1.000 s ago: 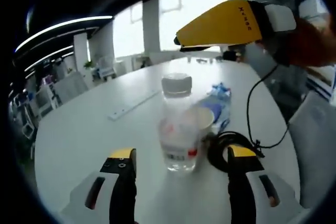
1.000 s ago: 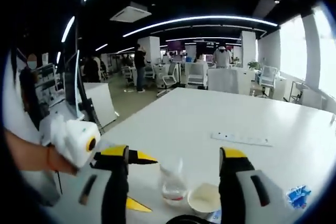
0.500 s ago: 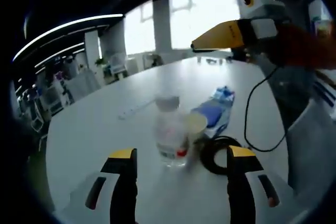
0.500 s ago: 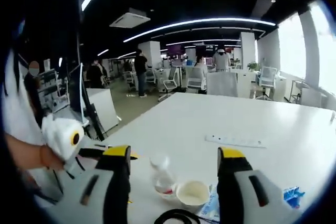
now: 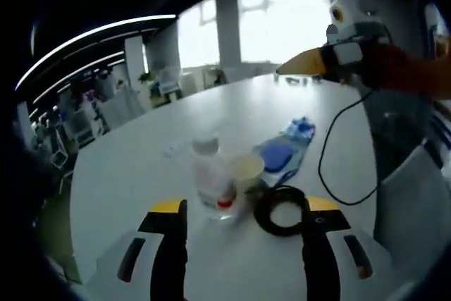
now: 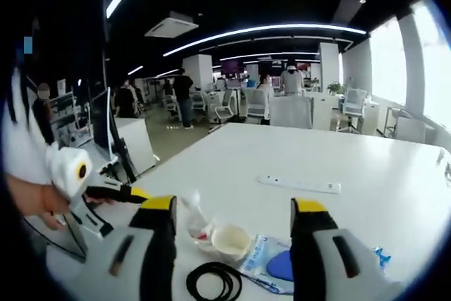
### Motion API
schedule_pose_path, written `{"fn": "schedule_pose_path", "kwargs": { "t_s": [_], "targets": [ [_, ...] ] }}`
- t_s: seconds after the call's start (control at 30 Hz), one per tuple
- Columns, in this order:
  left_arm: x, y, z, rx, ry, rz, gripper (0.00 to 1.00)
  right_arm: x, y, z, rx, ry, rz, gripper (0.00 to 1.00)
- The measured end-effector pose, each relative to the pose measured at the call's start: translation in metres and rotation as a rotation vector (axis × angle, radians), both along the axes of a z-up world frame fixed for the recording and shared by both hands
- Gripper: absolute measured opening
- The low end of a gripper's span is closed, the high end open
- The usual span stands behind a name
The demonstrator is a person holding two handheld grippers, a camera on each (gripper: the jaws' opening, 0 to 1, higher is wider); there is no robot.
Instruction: Arrange the tabletop items into an orderly group along one side of the table until the central work area is clear of visible clutter.
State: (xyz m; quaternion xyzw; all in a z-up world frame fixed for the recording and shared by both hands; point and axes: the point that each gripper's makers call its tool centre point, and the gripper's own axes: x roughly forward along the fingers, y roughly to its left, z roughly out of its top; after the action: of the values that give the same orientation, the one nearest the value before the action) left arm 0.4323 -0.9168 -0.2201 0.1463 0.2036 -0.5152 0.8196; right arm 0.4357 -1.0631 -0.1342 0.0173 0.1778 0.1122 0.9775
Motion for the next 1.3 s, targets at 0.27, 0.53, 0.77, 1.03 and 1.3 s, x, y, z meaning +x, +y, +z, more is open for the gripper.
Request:
{"fn": "schedule_pose_path", "kwargs": {
  "t_s": [0.27, 0.53, 0.77, 1.03, 1.3],
  "targets": [
    [-0.018, -0.01, -0.004, 0.015, 0.02, 0.04, 0.58, -0.041, -0.061, -0.008, -0.04, 0.042, -0.073, 0.63],
    [-0.028, -0.015, -0.025, 0.085, 0.084, 0.101, 0.54, -0.081, -0.106, -0.032, -0.054, 0.149, -0.154, 0.6],
    [-0.038, -0.021, -0.047, 0.133, 0.173, 0.165, 0.5, -0.102, -0.088, -0.082, -0.036, 0.295, -0.113, 0.54],
    [-0.037, -0.031, -0.067, 0.183, 0.224, 0.218, 0.47, -0.084, -0.031, -0.129, 0.041, 0.356, -0.045, 0.44],
    [-0.026, -0.04, -0.092, 0.269, 0.251, 0.25, 0.38, -0.066, 0.009, -0.174, 0.099, 0.478, -0.006, 0.3]
  ]
}}
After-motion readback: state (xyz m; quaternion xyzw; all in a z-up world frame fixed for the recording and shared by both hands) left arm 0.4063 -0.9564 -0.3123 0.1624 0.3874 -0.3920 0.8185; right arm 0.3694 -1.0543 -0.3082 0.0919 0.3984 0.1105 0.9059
